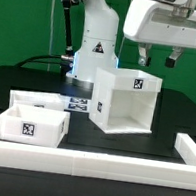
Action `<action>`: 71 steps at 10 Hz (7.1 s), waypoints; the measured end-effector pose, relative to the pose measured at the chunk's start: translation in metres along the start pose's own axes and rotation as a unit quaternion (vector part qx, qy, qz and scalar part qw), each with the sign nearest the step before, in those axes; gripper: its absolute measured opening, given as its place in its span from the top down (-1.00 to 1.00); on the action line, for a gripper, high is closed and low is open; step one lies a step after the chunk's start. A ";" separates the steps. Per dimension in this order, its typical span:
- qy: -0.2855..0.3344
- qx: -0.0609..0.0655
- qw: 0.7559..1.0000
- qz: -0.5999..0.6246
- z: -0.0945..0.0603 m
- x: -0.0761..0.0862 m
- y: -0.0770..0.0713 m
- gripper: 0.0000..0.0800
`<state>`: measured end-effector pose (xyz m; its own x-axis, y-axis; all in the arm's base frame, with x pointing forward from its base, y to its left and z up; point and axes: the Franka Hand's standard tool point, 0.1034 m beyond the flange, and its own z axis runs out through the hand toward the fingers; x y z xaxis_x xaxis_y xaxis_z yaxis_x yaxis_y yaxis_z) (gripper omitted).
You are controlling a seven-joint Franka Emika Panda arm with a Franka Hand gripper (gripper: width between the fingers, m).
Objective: Assemble drawer
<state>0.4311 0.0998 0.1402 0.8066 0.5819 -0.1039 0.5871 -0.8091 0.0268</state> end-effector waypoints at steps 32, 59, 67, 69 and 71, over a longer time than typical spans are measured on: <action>0.007 0.018 0.993 0.115 0.041 0.020 0.039 0.90; 0.044 0.057 0.867 0.493 0.028 0.139 0.101 0.90; 0.039 0.084 0.746 0.660 0.023 0.139 0.122 0.90; 0.031 0.092 0.704 0.704 0.025 0.141 0.117 0.90; 0.022 0.100 0.658 0.746 0.025 0.142 0.113 0.90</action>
Offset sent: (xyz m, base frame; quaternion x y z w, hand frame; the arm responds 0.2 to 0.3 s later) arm -0.0119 0.0025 -0.0258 0.0032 0.0095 0.0178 0.9998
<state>0.6106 0.0892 0.1034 0.4781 -0.8746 -0.0806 -0.8781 -0.4740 -0.0657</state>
